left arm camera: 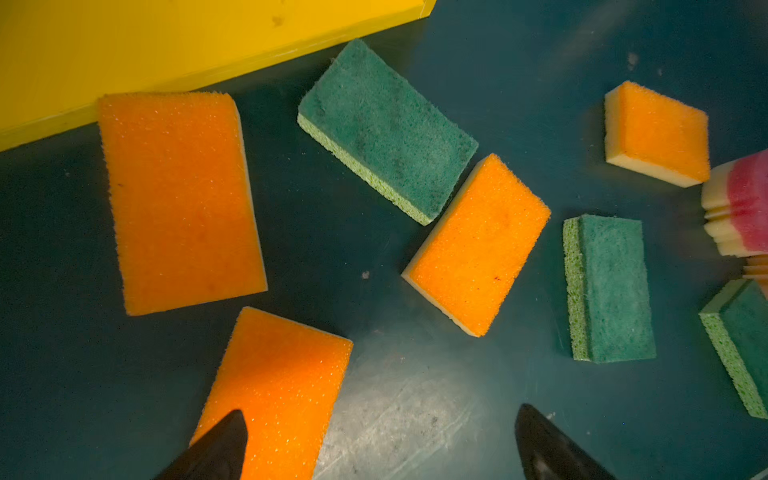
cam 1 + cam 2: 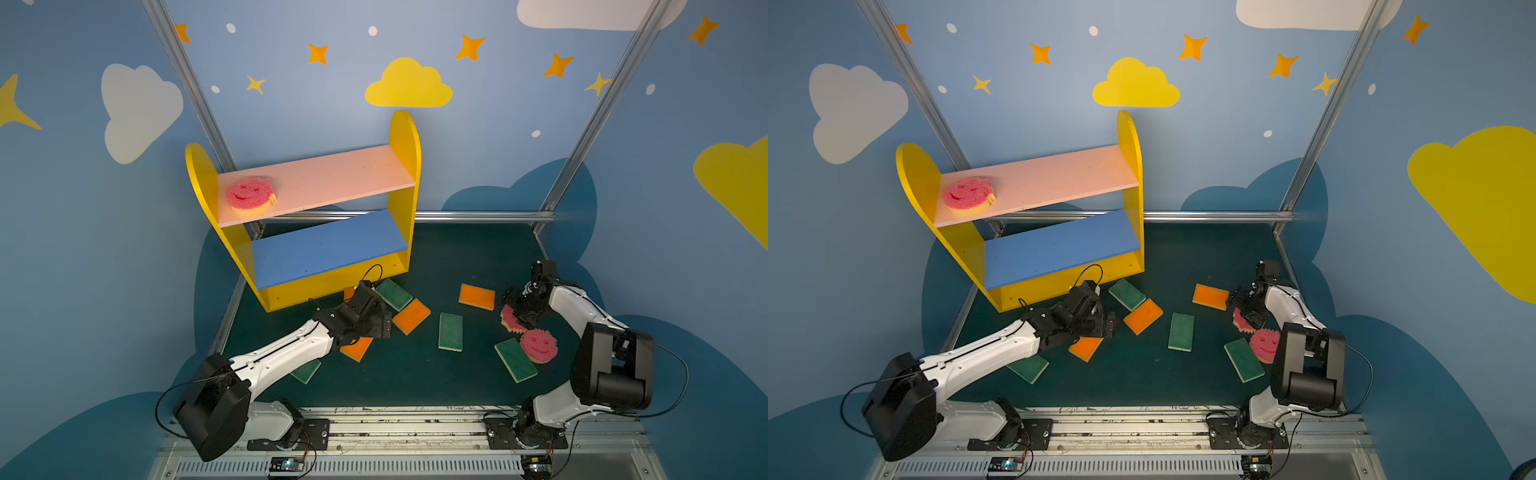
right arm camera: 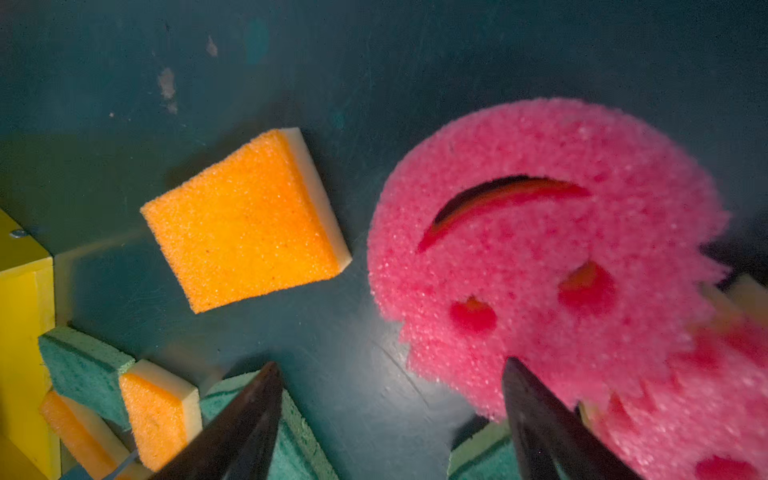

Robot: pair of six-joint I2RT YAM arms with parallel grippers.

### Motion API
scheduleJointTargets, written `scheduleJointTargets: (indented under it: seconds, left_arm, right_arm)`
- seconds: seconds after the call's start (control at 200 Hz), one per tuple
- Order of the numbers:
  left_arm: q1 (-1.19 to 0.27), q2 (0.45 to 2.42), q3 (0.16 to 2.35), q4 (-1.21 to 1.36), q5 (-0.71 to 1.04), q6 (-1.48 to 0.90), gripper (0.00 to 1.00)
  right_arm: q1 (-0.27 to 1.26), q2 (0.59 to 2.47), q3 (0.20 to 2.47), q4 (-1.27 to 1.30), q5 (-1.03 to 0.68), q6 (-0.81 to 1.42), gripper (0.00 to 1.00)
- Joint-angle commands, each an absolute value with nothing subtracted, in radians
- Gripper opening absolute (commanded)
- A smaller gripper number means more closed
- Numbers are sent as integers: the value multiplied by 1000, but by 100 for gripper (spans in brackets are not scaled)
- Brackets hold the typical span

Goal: Place and organize the cleaning sponges onto the shelf
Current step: 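Grasp the second pink smiley sponge with the right gripper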

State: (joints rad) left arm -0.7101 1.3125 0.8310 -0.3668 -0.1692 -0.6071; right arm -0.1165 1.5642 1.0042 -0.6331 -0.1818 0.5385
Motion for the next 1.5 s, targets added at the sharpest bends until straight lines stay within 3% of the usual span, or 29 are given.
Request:
scheduleJointTargets:
  seconds: [0.0,0.225,0.43,0.756,0.941,1.296,1.497]
  left_arm:
    - [-715,1266,809,-379,-179,-604,100]
    - [-715,1197,759,-385,-186,-596,99]
    - [-715,1168,750,-402,-195,-593,100]
    - [-713,1115,723,-446,-215,-591,100]
    - [-713,1086,712,-464,-214,-594,99]
    - [-713,1042,716,-498,-197,-599,100]
    - [-711,1029,725,-525,-187,-596,100]
  right_arm:
    - [-120,1585,1033,-675,-191,531,81]
    - [-109,1603,1062,-684,-149,520,81]
    - [-88,1642,1100,-704,-112,504,68]
    - [-47,1697,1124,-731,-37,491,65]
    - [-21,1716,1130,-733,0,486,47]
    - [-5,1757,1133,-736,28,479,34]
    - [6,1747,1136,-736,40,472,16]
